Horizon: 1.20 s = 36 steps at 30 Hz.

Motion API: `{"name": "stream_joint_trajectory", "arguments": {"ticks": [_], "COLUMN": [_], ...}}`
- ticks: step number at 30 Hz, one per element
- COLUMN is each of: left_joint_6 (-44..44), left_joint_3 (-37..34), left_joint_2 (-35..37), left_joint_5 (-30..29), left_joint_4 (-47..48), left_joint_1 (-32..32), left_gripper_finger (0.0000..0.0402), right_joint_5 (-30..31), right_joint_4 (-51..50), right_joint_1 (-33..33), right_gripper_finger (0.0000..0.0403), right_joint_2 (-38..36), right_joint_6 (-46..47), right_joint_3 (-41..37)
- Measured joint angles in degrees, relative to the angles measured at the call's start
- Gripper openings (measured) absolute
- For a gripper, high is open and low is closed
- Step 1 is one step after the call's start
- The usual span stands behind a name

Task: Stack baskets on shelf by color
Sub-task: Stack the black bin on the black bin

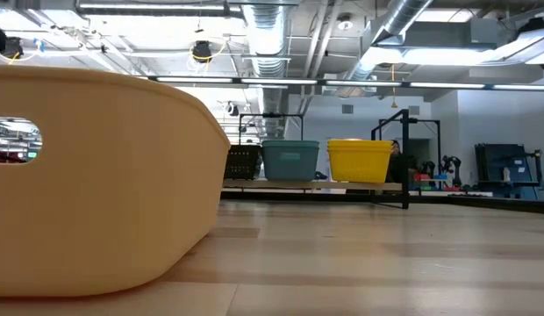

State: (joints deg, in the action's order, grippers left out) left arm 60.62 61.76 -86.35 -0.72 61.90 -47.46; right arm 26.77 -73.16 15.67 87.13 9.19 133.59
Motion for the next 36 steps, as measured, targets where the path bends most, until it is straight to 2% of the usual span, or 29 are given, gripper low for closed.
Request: {"name": "stream_joint_trajectory", "arguments": {"ticks": [4,8,12,19,27,30,33,36], "left_joint_6": [5.08,7.67,3.86,-4.41,-10.73,-12.26,-10.58,-8.67], "left_joint_3": [-3.62,-6.68,-6.61,-4.88,-3.52,-3.79,-3.96,-3.96], "left_joint_2": [0.00,0.02,-0.02,-0.02,-0.02,-0.02,-0.02,-0.02], "left_joint_5": [0.04,4.28,3.41,2.05,6.30,3.63,-0.11,-1.30], "left_joint_4": [-0.78,-5.88,-10.23,-10.34,-11.02,-10.94,-9.41,-8.34], "left_joint_1": [0.20,0.31,-0.20,-0.46,-0.86,-1.30,-1.24,-0.85], "left_gripper_finger": [0.0196,0.0196,0.0196,0.0196,0.0196,0.0196,0.0196,0.0196], "right_joint_5": [-1.10,-2.88,-3.34,-3.39,-3.31,-3.29,-3.27,-3.24], "right_joint_4": [1.36,4.79,6.24,6.35,6.40,6.38,6.44,6.46], "right_joint_1": [0.03,0.03,0.03,0.02,-0.08,-0.08,-0.08,-0.08], "right_gripper_finger": [0.0008,0.0008,0.0008,0.0008,0.0008,0.0008,0.0008,0.0008], "right_joint_2": [0.82,1.14,0.86,0.49,0.41,0.41,0.41,0.41], "right_joint_6": [-1.25,-3.47,-3.66,-3.61,-3.17,-3.17,-3.17,-3.20], "right_joint_3": [0.01,0.03,0.05,0.03,0.05,0.05,0.05,0.05]}}
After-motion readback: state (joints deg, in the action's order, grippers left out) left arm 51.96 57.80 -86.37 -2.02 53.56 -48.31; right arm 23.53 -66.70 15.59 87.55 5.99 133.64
